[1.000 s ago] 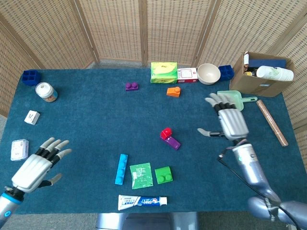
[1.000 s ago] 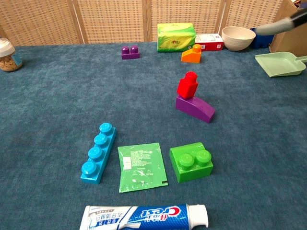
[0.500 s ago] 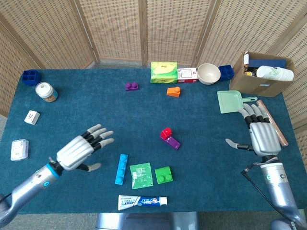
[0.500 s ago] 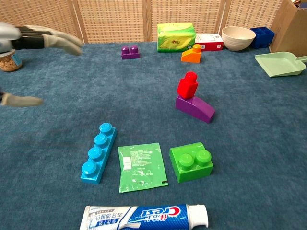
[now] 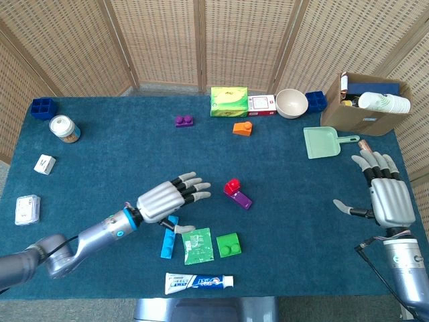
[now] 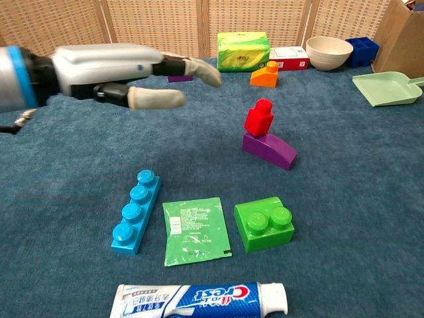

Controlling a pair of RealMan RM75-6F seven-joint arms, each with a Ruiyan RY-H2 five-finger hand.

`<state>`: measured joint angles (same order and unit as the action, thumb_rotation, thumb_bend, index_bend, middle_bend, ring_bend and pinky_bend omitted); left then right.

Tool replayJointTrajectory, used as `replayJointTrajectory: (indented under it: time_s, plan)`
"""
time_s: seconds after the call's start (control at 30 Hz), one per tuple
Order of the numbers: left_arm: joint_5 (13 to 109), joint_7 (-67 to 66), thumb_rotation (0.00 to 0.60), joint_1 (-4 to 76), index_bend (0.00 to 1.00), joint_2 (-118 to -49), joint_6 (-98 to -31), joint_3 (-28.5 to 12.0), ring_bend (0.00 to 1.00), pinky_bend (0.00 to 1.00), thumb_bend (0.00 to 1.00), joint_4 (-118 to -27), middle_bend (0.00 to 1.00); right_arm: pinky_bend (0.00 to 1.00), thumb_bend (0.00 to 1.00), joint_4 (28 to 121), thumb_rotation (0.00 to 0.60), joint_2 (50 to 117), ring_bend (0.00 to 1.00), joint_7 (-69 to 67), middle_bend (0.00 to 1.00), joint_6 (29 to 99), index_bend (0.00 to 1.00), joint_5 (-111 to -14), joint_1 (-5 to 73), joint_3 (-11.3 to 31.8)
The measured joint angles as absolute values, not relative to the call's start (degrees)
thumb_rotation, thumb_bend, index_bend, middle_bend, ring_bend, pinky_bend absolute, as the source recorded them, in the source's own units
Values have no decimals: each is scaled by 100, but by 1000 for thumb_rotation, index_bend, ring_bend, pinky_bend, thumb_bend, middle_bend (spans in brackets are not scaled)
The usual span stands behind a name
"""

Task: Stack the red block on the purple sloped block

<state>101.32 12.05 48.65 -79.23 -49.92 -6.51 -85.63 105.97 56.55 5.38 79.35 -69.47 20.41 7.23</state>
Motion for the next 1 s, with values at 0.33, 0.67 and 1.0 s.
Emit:
replayJointTrajectory:
  time_s: [0.33,0.67,1.0]
  plan:
    - [9848,1271,0,5569,98,-8887,-4679,-831,0,0,267,-7642,1,20,17,10544,379,5522,0,306,93,7926,126,-7006,1829,814]
    - [9501,1561,0,6143,96,-9835,-4461,-927,0,0,268,-6604,1,20,16,10551,386,5444,0,185,94,7910,127,-7063,1658,858]
    - [9320,1842,0,6425,97,-10330,-4414,-778,0,0,267,-5997,4,21,18,10524,385,5385,0,62,93,7901,128,-7094,1521,913]
